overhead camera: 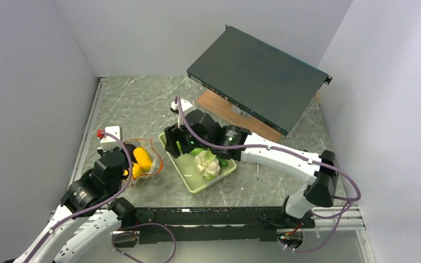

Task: Place the food in the zip-top bag and seal the zipper
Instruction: Pick up the fake vegetable from the bin.

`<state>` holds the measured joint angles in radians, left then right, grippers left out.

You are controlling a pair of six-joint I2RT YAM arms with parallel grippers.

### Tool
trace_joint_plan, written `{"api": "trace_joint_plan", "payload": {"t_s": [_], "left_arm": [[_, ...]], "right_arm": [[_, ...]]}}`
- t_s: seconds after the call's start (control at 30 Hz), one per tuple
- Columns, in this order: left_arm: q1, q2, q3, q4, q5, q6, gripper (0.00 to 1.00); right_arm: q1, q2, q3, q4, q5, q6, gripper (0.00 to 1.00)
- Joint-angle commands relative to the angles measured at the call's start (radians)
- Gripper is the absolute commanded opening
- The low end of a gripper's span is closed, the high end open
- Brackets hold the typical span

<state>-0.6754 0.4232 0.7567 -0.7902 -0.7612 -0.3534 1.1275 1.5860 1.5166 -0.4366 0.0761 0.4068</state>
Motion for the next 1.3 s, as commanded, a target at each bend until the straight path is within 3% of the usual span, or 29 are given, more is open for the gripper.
{"api": "trace_joint_plan", "payload": {"t_s": [0.0, 0.2, 0.4, 0.67, 0.87, 1.27], "left_arm": [[0.004, 0.002, 0.006, 0.026, -0.011, -0.004, 0.0], [0.004, 0.016, 0.01, 0.023, -0.01, -0.004, 0.0], [0.005, -0.003, 0.005, 0.023, -0.016, -0.007, 0.0], [0.005, 0.015, 0.009, 0.022, -0.012, -0.004, 0.0], [0.005, 0.003, 0.006, 0.026, -0.015, -0.003, 0.0], [0.004, 0.012, 0.007, 0.033, -0.003, 0.007, 0.0]], "right_arm": [[-0.003, -0.081, -0.099, 0.007, 0.153, -0.075, 0.69], [-0.025, -0.091, -0.191, -0.022, 0.279, -0.144, 0.7], [-0.051, 0.037, -0.167, -0.052, 0.359, -0.264, 0.7], [-0.058, 0.276, -0.038, -0.058, 0.327, -0.375, 0.62], [-0.057, 0.416, 0.053, -0.09, 0.391, -0.397, 0.6], [-0.057, 0.506, 0.044, -0.055, 0.398, -0.426, 0.6]]}}
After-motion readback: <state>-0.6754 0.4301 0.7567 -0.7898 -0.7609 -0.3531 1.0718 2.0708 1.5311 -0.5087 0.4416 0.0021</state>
